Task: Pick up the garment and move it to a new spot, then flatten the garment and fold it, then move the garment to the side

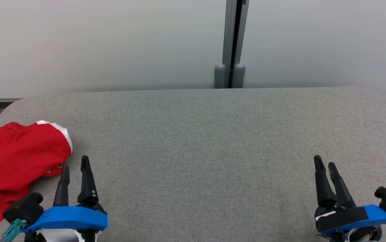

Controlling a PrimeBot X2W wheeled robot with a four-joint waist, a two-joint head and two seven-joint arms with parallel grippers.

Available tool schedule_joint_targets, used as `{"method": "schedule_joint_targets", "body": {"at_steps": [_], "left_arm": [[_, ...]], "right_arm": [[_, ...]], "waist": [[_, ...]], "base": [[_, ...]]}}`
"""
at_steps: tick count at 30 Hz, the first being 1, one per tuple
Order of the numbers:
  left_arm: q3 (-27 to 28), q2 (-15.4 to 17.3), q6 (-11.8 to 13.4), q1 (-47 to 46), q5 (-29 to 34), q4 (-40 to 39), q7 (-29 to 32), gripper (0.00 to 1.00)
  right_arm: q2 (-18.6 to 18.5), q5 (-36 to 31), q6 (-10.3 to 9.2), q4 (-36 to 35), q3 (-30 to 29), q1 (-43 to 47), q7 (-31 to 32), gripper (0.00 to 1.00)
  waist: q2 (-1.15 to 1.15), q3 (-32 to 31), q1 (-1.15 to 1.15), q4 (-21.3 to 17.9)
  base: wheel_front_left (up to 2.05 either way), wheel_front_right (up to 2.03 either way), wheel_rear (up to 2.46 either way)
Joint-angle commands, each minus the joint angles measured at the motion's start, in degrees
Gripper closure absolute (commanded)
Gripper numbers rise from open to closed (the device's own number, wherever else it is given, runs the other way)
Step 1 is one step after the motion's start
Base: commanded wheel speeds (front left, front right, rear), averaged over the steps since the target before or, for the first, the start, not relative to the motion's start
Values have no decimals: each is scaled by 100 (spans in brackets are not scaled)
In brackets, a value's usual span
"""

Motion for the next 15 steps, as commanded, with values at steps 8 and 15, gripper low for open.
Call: {"method": "schedule_joint_targets", "body": {"at_steps": [8,15], "left_arm": [[-89,74,103,-12,713,46,-169,0],[-139,92,207,9,1179,87,-270,0]], "right_arm": [[-42,-858,10,21,35,-20,-174,0],[-44,-1375,11,-2,66,5,-275,0]], "waist": [[0,-15,0,26],[0,-27,0,38]], "base": [[0,0,0],[0,0,0]]}}
